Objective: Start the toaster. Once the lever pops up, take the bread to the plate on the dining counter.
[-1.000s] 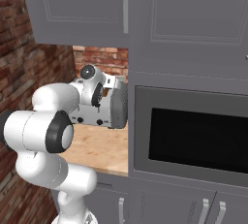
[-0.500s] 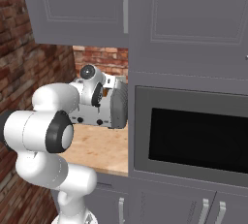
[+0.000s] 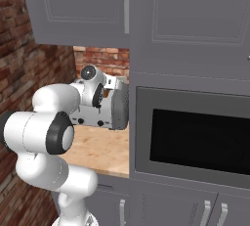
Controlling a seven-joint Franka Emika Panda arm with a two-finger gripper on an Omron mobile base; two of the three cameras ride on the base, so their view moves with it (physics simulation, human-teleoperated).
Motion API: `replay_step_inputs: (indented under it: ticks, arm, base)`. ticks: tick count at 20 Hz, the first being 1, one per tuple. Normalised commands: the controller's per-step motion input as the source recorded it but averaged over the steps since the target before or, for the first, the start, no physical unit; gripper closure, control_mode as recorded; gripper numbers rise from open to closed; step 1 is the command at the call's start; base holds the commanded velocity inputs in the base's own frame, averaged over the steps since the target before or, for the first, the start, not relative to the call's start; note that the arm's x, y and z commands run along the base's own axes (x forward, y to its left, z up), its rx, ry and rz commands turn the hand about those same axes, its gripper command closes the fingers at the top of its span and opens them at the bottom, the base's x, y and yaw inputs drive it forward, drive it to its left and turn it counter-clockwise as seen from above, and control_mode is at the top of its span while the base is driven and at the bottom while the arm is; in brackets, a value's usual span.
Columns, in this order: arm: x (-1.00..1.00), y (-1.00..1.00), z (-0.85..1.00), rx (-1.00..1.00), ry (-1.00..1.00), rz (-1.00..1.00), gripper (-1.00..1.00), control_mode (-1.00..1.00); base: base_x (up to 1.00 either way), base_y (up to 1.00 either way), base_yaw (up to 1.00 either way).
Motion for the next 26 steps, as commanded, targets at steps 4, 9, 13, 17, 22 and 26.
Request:
replay_step_inputs:
  ticks: [4,9,13,17,22,26]
  arm:
    - [0.00,0.00,0.00,0.00,0.00,0.00,1.00,-1.00]
    - [-0.06,0.00,0.03,0.00,-0.09,0.00,1.00,-1.00]
    - [-0.04,0.00,0.22,0.00,-0.09,0.00,1.00,-1.00]
    - [-0.17,0.00,0.33,0.00,-0.13,0.00,1.00,-1.00]
    - [-0.20,0.00,0.42,0.00,-0.15,0.01,1.00,-1.00]
    - [-0.32,0.00,0.38,0.00,-0.19,0.00,1.00,-1.00]
  base:
    - [0.00,0.00,0.00]
    - [0.00,0.00,0.00]
    - [0.00,0.00,0.00]
    - [0.00,0.00,0.00]
    - [0.00,0.00,0.00]
    - [0.00,0.00,0.00]
